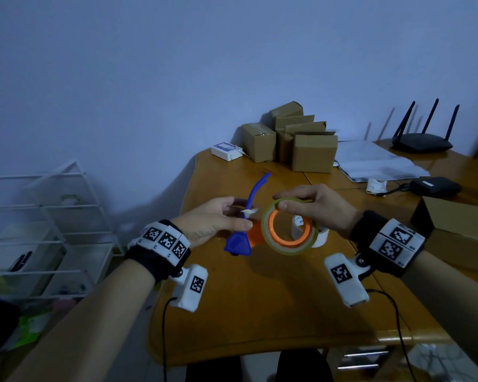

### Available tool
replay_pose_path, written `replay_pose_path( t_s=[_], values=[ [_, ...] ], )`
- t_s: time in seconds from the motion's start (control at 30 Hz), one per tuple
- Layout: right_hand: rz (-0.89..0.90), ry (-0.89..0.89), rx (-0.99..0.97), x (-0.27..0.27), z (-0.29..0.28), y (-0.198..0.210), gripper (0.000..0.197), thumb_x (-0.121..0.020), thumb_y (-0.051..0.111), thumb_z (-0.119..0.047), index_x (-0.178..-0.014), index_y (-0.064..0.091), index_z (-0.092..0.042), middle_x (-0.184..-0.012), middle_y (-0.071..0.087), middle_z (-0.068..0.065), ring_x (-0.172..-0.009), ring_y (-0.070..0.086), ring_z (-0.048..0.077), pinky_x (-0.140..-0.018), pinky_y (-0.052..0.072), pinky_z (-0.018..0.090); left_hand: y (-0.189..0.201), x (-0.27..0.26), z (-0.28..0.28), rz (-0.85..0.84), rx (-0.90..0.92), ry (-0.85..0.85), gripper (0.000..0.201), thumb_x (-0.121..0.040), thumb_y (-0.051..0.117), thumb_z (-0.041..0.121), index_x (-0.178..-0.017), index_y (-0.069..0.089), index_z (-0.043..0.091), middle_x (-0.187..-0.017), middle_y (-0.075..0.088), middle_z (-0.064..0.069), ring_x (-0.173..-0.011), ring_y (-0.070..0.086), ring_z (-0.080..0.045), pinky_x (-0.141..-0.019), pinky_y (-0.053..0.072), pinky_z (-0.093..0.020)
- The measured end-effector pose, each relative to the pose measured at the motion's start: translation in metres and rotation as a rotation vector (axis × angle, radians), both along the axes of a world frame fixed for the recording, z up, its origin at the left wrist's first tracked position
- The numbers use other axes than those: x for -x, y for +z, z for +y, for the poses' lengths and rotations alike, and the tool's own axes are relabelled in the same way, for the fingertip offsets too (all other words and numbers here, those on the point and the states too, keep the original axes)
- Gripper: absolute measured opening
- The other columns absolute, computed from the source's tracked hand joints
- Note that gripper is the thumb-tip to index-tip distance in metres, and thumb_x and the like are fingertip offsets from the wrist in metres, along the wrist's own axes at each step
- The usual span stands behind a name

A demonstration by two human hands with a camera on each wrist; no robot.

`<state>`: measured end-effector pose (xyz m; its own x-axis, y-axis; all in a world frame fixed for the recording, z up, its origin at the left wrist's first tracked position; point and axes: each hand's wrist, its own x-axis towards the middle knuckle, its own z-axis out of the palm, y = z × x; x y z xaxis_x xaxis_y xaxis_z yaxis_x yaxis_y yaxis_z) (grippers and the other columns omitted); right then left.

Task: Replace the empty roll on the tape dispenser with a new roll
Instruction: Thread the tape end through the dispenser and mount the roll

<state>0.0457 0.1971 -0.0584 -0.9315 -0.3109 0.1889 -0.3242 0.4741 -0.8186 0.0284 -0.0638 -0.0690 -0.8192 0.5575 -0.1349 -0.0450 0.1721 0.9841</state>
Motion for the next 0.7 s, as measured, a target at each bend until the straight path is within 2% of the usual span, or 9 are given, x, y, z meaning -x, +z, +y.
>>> replay_pose_path(
  t_s=[0.07,0.13,0.23,0.3,0.37,0.47,0.53,0.6,0.7],
  values=[
    [-0.066,0.031,0.061,-0.001,-0.001,0.001,0.028,-0.088,0.068,-0.033,-0.114,0.071,-0.025,-0.100,0.075,-0.012,-0.087,0.070,0.002,-0.074,0.053,0.016,-0.001,0.000,0.000,-0.003,-0.006,-0.003,0.064,-0.075,0.079,0.012,-0.134,0.054,0.010,-0.130,0.063,-0.015,-0.121,0.061,-0.029,-0.105,0.047,-0.049],
    [-0.106,0.056,0.088,-0.004,-0.001,0.001,0.031,-0.090,0.065,-0.032,-0.118,0.069,-0.021,-0.096,0.076,-0.005,-0.083,0.072,0.010,-0.072,0.056,0.020,-0.002,0.000,0.000,-0.010,-0.011,-0.001,0.063,-0.075,0.079,0.011,-0.133,0.054,0.010,-0.131,0.062,-0.016,-0.121,0.060,-0.029,-0.104,0.047,-0.048],
    [-0.110,0.050,0.094,-0.006,-0.002,0.000,0.029,-0.091,0.062,-0.034,-0.116,0.070,-0.021,-0.088,0.075,-0.005,-0.070,0.070,0.005,-0.062,0.052,0.015,-0.003,-0.002,0.000,-0.023,-0.028,0.002,0.062,-0.077,0.078,0.009,-0.133,0.053,0.012,-0.130,0.062,-0.016,-0.119,0.062,-0.028,-0.103,0.049,-0.045],
    [-0.112,0.028,0.141,-0.006,-0.002,-0.003,0.028,-0.091,0.063,-0.032,-0.114,0.072,-0.017,-0.088,0.076,-0.002,-0.064,0.067,0.003,-0.059,0.050,0.014,-0.003,-0.004,0.001,-0.015,-0.044,-0.002,0.061,-0.079,0.077,0.009,-0.133,0.052,0.020,-0.130,0.063,-0.014,-0.118,0.063,-0.027,-0.103,0.049,-0.045],
    [-0.111,-0.004,0.164,-0.004,-0.004,-0.006,0.028,-0.091,0.064,-0.032,-0.112,0.073,-0.016,-0.091,0.076,0.003,-0.064,0.066,0.004,-0.058,0.050,0.015,-0.002,-0.004,0.002,0.026,-0.031,-0.010,0.066,-0.078,0.077,0.011,-0.133,0.049,0.034,-0.132,0.060,-0.009,-0.117,0.063,-0.025,-0.099,0.052,-0.044],
    [-0.083,-0.062,0.135,-0.001,-0.006,-0.011,0.023,-0.089,0.067,-0.035,-0.103,0.076,-0.019,-0.096,0.076,0.001,-0.072,0.067,0.008,-0.064,0.052,0.018,0.002,-0.005,0.004,0.160,0.069,-0.058,0.077,-0.082,0.077,0.017,-0.141,0.038,0.048,-0.142,0.047,0.007,-0.124,0.055,-0.011,-0.094,0.052,-0.030],
    [-0.056,-0.096,0.118,-0.001,-0.006,-0.015,0.021,-0.088,0.067,-0.038,-0.098,0.077,-0.023,-0.091,0.075,-0.003,-0.073,0.063,0.008,-0.065,0.050,0.020,0.006,-0.006,0.006,0.232,0.107,-0.056,0.071,-0.083,0.076,0.024,-0.140,0.041,0.049,-0.146,0.041,0.012,-0.129,0.046,-0.006,-0.097,0.045,-0.028],
    [-0.052,-0.130,0.153,-0.001,-0.007,-0.017,0.021,-0.090,0.065,-0.038,-0.096,0.077,-0.021,-0.083,0.072,-0.005,-0.066,0.058,0.003,-0.059,0.047,0.018,0.009,-0.007,0.008,0.270,0.095,-0.036,0.058,-0.083,0.074,0.027,-0.134,0.052,0.044,-0.147,0.042,0.011,-0.132,0.043,-0.008,-0.100,0.044,-0.031],
    [-0.050,-0.166,0.221,0.000,-0.008,-0.019,0.024,-0.090,0.065,-0.037,-0.098,0.076,-0.018,-0.075,0.068,-0.005,-0.060,0.055,0.003,-0.054,0.045,0.019,0.007,-0.008,0.012,0.288,0.071,-0.026,0.054,-0.086,0.071,0.023,-0.135,0.053,0.038,-0.146,0.045,0.009,-0.129,0.048,-0.010,-0.093,0.052,-0.027]
  ],
)
